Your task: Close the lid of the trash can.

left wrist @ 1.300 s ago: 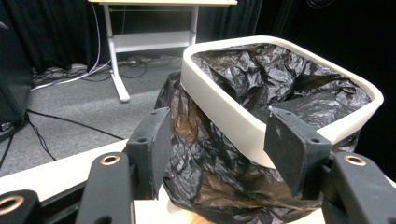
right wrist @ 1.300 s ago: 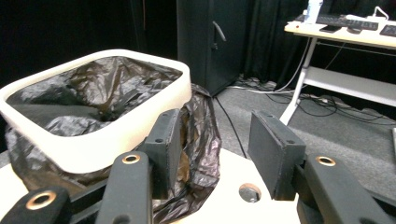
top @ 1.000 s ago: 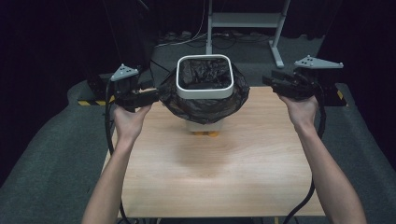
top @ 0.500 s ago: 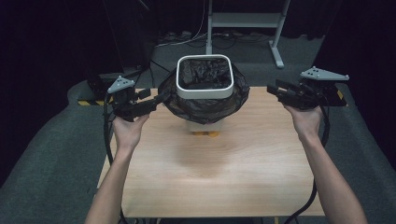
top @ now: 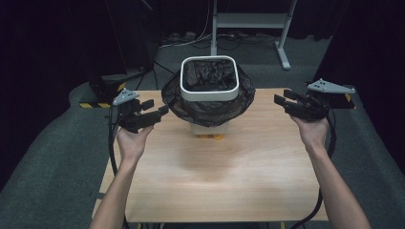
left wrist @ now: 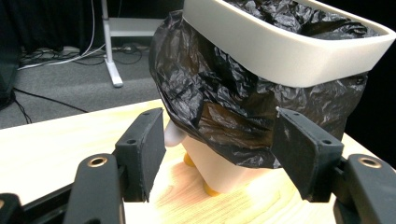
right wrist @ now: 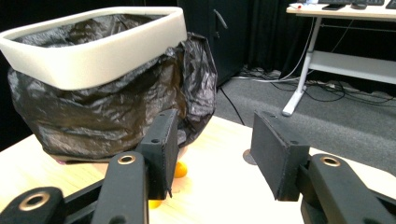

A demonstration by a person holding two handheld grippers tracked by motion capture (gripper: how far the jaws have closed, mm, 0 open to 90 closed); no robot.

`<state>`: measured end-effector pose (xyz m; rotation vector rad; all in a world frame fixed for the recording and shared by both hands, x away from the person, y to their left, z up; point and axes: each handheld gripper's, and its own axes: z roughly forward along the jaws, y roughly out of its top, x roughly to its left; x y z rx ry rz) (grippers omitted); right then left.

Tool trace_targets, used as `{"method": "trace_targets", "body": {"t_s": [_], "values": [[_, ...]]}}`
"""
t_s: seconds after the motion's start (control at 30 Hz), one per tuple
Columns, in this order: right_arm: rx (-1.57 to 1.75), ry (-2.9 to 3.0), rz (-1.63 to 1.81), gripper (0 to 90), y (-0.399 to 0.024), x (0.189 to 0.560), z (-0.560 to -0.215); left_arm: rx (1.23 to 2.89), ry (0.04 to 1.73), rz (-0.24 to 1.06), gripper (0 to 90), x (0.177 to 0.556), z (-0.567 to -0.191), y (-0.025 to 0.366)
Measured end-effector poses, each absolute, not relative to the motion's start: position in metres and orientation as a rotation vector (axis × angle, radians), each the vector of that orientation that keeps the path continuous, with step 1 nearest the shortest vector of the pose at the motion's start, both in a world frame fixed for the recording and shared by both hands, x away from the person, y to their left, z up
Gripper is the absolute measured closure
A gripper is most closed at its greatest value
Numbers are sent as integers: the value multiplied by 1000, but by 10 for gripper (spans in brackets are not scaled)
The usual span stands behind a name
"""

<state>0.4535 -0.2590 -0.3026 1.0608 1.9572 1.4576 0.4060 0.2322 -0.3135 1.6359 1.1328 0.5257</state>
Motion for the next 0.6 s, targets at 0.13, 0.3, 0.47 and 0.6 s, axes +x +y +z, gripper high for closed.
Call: {"method": "trace_targets", "body": {"t_s": [0.13, 0.3, 0.47, 0.6], "values": [[1071, 1964, 1451, 507, -261, 453, -311, 1606, 1148, 516, 348, 406, -321, 232], [1097, 1959, 1455, 506, -267, 452, -321, 1633, 1142, 514, 345, 407, -329, 231], [1107, 1958, 1447, 505, -270, 450, -328, 1633, 1153, 504, 342, 406, -339, 230], [1110, 1959, 1442, 504, -271, 447, -334, 1639, 1153, 506, 339, 404, -346, 229]]}}
